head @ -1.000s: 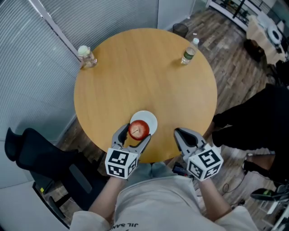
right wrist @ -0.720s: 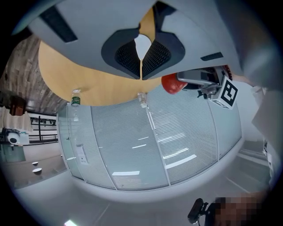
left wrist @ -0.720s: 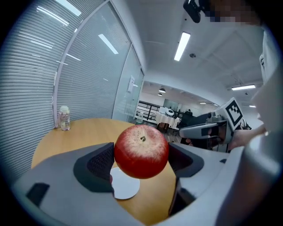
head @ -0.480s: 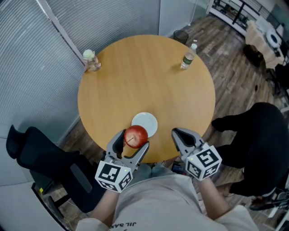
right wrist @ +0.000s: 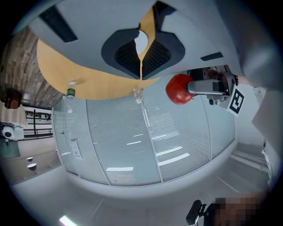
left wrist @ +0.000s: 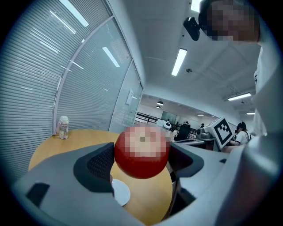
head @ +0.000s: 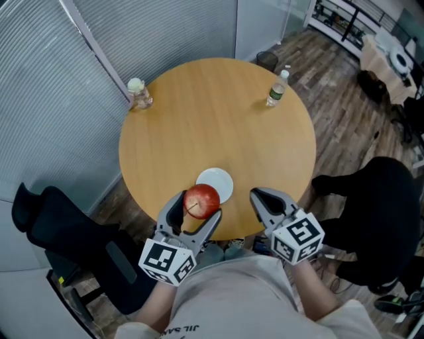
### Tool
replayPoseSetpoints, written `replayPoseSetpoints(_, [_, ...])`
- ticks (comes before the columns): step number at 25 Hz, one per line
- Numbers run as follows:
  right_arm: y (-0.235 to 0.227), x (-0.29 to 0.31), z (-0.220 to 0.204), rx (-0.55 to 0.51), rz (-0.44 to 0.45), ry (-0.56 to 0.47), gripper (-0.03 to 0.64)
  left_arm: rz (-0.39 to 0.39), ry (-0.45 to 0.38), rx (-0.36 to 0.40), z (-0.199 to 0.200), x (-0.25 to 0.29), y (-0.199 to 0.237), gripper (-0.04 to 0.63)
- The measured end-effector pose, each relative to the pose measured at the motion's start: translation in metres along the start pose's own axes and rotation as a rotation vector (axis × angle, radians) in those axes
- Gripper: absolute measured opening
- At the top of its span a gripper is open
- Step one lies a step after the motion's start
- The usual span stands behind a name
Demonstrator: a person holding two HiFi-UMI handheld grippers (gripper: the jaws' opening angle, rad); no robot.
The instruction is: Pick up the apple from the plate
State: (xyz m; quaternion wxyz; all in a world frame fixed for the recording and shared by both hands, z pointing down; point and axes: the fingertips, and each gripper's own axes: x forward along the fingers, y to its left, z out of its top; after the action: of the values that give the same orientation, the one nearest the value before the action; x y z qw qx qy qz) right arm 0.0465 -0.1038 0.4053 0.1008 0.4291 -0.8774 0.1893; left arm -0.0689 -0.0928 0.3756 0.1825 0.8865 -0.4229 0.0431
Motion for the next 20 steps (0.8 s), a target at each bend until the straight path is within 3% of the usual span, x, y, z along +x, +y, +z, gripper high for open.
replayPoseSetpoints(20, [0.0097,-0.005,-0.0004,-0.015,0.009,0.004,0.035,-0.006,0.005,-0.006,-0.0038,-0.0067,-0.0035,0.383])
